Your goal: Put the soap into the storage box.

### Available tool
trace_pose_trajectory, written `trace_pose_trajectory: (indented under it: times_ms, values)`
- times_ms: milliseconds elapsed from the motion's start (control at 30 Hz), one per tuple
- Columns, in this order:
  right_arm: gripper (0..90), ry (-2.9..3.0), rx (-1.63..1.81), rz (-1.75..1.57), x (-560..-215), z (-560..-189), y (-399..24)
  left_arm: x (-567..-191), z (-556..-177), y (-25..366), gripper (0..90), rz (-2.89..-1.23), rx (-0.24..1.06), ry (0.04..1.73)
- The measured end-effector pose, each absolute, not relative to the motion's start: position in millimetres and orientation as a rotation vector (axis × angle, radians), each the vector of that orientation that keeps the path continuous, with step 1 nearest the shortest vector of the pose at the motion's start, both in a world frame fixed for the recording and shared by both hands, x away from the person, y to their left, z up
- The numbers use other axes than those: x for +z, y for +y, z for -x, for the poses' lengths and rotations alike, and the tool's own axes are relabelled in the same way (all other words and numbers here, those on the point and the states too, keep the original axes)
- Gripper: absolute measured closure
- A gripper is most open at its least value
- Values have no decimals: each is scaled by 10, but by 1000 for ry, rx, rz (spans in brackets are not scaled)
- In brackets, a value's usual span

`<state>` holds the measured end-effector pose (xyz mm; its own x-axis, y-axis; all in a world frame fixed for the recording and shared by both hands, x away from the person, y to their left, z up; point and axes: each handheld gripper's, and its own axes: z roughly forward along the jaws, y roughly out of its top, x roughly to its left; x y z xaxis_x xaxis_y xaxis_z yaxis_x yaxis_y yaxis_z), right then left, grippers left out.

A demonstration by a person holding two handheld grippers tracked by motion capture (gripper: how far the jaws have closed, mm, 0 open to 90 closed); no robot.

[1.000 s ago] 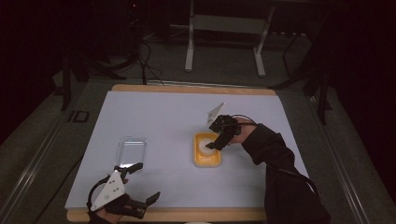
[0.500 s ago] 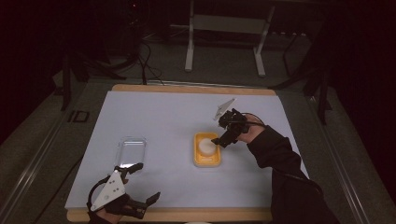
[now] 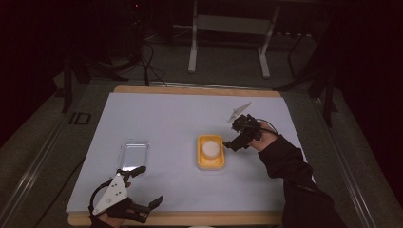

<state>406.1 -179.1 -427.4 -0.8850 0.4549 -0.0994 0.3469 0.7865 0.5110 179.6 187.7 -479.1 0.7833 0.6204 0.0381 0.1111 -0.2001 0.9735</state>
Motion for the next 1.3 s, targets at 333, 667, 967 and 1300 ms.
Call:
trace_pose_trajectory:
  times_ms: [333, 667, 967, 1300]
  values:
    - [104, 2728, 713, -682, -4335, -3941, -1979, -4792, -1797, 1877, 0, -1735, 510, 575]
    - [104, 2688, 789, -796, -4407, -3823, -2230, -4793, -1795, 1874, 1, -1736, 509, 576]
    - [104, 2598, 831, -829, -4452, -3619, -2446, -4794, -1797, 1872, 0, -1735, 509, 576]
    - [105, 2507, 857, -890, -4545, -3374, -2589, -4794, -1794, 1871, 0, -1737, 506, 576]
